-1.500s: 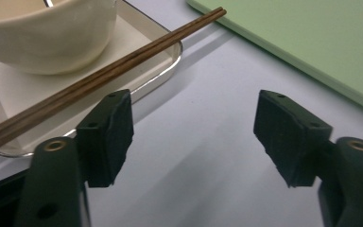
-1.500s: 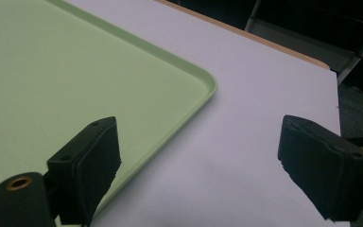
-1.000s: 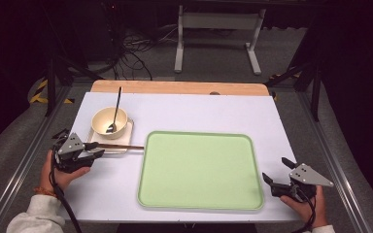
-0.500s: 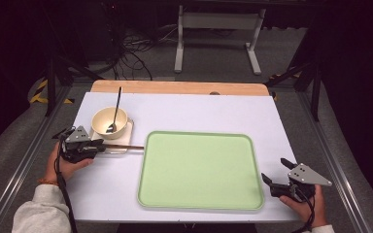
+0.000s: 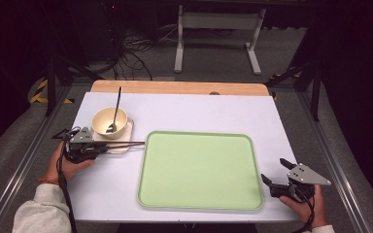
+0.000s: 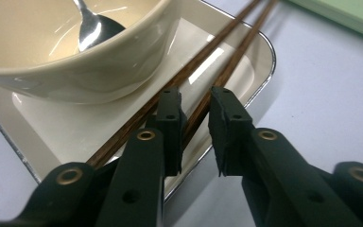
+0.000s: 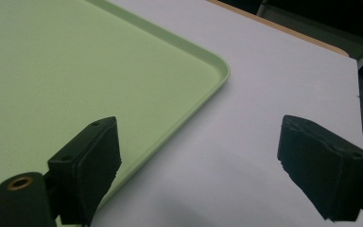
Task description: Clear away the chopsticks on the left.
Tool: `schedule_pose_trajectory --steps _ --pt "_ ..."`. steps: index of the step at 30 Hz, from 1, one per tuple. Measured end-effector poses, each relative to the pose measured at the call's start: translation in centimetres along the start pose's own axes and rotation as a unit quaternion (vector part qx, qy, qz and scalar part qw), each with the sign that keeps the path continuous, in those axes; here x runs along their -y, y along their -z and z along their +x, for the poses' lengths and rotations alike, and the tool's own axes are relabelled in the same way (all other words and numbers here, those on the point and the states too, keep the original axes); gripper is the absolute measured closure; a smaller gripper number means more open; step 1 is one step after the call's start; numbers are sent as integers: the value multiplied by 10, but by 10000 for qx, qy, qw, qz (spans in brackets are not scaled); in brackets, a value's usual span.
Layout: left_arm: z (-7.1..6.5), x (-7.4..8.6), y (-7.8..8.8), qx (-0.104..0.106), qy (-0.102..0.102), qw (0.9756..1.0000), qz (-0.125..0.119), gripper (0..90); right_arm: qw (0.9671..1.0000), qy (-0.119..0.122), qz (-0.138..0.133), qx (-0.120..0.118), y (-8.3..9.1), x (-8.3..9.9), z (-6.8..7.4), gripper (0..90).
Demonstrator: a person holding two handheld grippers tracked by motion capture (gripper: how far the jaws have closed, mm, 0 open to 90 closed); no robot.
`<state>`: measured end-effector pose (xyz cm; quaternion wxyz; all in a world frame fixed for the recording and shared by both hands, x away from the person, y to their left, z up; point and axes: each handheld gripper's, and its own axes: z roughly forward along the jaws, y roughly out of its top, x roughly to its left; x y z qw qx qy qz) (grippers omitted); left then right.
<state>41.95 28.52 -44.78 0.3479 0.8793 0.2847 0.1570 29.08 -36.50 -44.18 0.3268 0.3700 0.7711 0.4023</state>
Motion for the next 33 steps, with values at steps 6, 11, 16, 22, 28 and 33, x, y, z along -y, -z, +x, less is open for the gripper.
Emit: schedule_pose_trajectory --steps 6,11,16,22,28,33 --pt "3 -1 -1 104 -11 9999 26 775 10000 -15 32 -52 -1 0 0 142" --pt "5 -2 -4 -29 -11 9999 139 742 9999 2 96 -58 -3 0 0 142" --pt "5 -3 -6 -90 -88 9997 232 737 9999 14 114 -60 -3 0 0 142" --pt "1 -6 -9 -138 -277 9987 406 815 9999 25 129 -83 -3 0 1 143" --pt "-2 -9 -7 -93 -359 9986 385 847 9999 6 138 -88 -3 0 0 143" --pt "-6 -11 -1 -86 -340 9991 239 849 9999 -2 105 -92 -2 -1 0 143"
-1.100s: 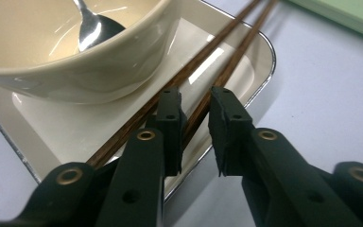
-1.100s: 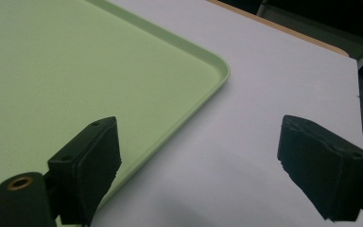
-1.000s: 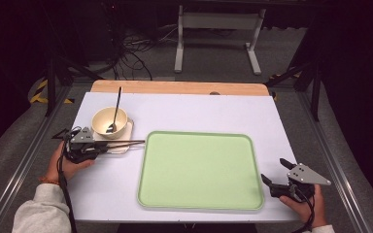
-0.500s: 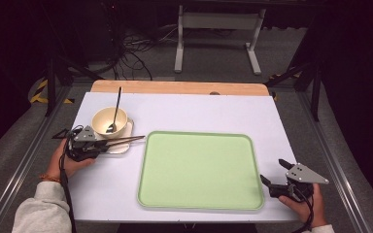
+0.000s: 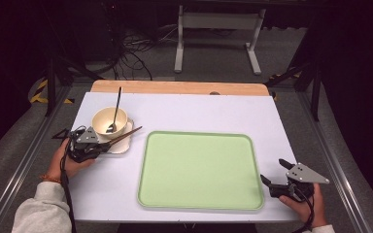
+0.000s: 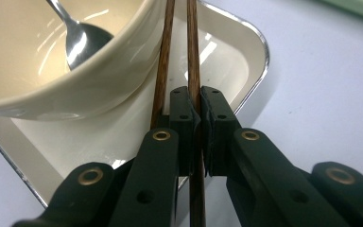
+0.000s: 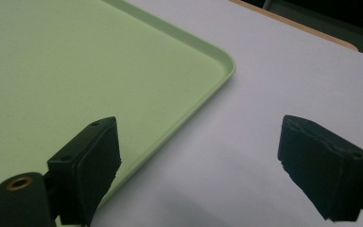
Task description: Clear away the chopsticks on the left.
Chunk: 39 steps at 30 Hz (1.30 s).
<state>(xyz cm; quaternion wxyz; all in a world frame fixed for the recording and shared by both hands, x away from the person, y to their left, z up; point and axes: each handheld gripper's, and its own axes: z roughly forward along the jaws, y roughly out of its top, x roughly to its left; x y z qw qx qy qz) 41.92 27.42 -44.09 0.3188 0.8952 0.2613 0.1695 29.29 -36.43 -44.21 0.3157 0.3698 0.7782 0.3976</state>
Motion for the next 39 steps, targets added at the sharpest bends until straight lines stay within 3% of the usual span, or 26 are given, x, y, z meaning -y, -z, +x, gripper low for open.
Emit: schedule_pose_trajectory --steps 7,15,30,39 --pt "-12 -7 11 -86 61 9998 -162 850 10000 -7 -65 11 2 -1 0 143" --pt "-24 -13 19 -11 185 9992 -346 851 10000 6 -93 1 2 -2 1 142" --pt "-49 -28 38 -44 493 9950 -868 851 9999 44 -94 11 2 -3 3 142" --pt "-76 -44 39 70 440 9946 -941 851 9999 52 -111 22 3 -4 3 143"
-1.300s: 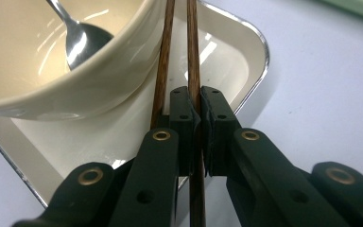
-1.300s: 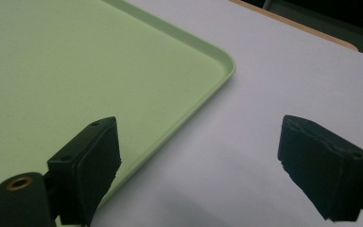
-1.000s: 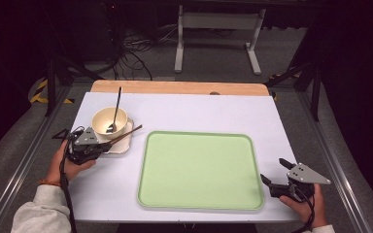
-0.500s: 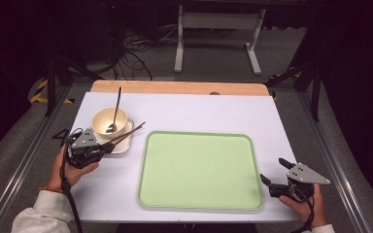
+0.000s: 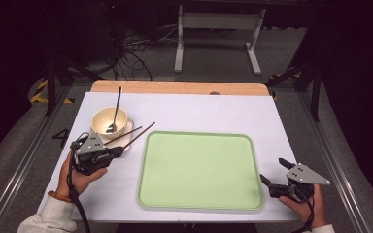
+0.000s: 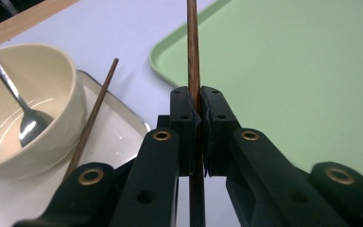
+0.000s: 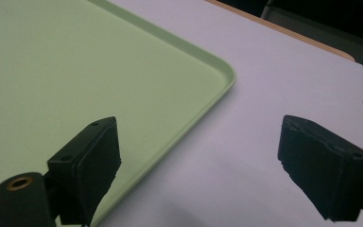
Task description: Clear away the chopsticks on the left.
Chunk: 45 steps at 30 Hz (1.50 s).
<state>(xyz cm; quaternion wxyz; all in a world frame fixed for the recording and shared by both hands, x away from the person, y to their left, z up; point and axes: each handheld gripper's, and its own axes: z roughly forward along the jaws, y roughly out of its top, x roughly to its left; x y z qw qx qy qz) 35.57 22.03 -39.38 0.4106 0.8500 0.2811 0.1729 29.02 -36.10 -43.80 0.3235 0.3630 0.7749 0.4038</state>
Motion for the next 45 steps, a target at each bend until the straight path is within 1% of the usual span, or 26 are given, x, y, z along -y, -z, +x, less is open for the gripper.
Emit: schedule_pose_trajectory --steps 1,3,4,12,14,15,17,18,20,22,23,25,27,28,30,32,34,36,39,42,43,45 --pt "-3 -1 -1 47 -21 10000 11 851 10000 8 4 -1 0 0 0 143" --pt "-5 -2 -1 57 -35 10000 5 851 10000 16 3 2 0 0 0 143" --pt "-10 -4 -3 120 0 9999 -12 851 10000 9 3 -1 0 0 0 143" --pt "-30 -13 -18 349 -108 9993 66 851 10000 10 -12 -4 0 0 0 143" --pt "-34 -15 -22 385 -90 9992 90 851 10000 18 -7 -7 0 0 0 142" --pt "-35 -17 -25 447 -93 9989 105 851 10000 16 -10 -10 0 0 0 143" --pt "-39 -19 -29 444 -78 9989 134 851 10000 7 -12 -7 0 0 0 142" --pt "-41 -20 -33 505 -60 9986 149 851 10000 5 -13 -8 0 0 0 143" --pt "-46 -23 -40 508 -53 9984 230 851 10000 11 -10 -4 0 0 0 143" --pt "-49 -24 -44 597 -38 9979 264 851 10000 6 -16 -10 0 0 0 143" --pt "-51 -25 -47 575 -53 9979 303 851 10000 4 -17 -12 0 0 1 143" --pt "-54 -27 -52 674 -9 9972 330 851 10000 2 -13 -14 0 0 0 143" --pt "-56 -28 -54 644 -30 9973 351 851 10000 10 -17 -16 0 0 0 143" --pt "-58 -30 -57 706 -17 9968 372 851 10000 9 -19 -19 0 0 1 143" --pt "-61 -32 -62 718 -67 9966 405 850 10000 10 -17 -23 0 0 1 143" --pt "-64 -33 -67 792 -84 9958 460 850 10000 -5 -15 -19 0 0 0 143" --pt "-68 -34 -73 806 -102 9953 520 850 10000 -9 -19 -20 0 0 0 143" --pt "-72 -36 -78 869 -116 9946 563 850 10000 -9 -19 -21 0 0 0 143" --pt "-77 -37 -85 907 -142 9937 635 850 10000 -25 -43 -31 0 -1 0 144" --pt "-83 -39 -93 929 -156 9926 761 850 10000 -49 -45 -19 1 0 -1 144" --pt "-85 -39 -96 975 -152 9922 765 850 10000 -46 -51 -20 2 0 -1 144" --pt "-88 -41 -100 947 -173 9920 819 850 9999 -69 -70 -22 2 -1 -1 144"
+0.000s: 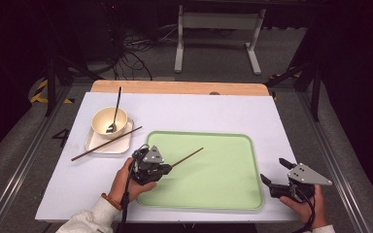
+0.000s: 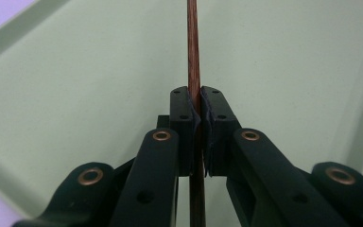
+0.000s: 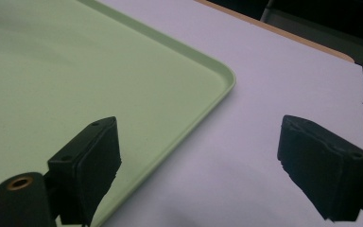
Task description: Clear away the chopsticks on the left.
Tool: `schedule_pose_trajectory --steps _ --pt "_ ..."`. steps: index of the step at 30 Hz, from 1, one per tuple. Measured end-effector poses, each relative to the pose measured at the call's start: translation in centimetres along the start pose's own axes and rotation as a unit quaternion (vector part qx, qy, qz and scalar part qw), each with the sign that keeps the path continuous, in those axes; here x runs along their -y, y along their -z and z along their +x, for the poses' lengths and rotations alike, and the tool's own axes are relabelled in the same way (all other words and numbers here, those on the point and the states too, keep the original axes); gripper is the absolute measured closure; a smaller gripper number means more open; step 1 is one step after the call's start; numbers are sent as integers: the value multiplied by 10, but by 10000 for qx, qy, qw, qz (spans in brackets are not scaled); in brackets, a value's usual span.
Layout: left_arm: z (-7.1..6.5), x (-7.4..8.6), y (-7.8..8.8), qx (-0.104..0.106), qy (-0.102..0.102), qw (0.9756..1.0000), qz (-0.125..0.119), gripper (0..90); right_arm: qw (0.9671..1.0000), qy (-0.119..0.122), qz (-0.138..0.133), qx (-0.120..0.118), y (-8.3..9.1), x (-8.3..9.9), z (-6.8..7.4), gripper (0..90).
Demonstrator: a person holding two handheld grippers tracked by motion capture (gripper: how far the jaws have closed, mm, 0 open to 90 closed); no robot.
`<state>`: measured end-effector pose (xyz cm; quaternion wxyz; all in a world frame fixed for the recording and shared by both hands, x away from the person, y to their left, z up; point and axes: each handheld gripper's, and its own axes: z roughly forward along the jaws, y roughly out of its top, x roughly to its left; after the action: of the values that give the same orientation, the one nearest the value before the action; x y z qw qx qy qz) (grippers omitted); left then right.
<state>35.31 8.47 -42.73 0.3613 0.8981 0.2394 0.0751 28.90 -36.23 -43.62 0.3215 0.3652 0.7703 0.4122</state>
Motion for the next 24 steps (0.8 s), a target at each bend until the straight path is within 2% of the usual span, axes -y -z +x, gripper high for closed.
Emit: schedule_pose_trajectory --steps 2,7,12,15,19,24 --pt "-2 -2 -5 57 19 10000 33 849 10000 8 0 -1 0 0 0 144" --pt "-5 -4 -21 41 56 9997 241 848 10000 8 6 -14 0 0 0 144" --pt "-7 -3 -29 110 84 9993 340 842 10000 11 14 -12 0 0 0 144" --pt "-7 -2 -30 130 64 9993 355 840 10000 19 7 -20 0 0 0 144" --pt "-6 0 -31 186 145 9993 289 825 10000 21 6 -24 0 0 1 144" --pt "-8 0 -30 182 25 9994 278 743 10000 21 10 -30 0 0 1 144"
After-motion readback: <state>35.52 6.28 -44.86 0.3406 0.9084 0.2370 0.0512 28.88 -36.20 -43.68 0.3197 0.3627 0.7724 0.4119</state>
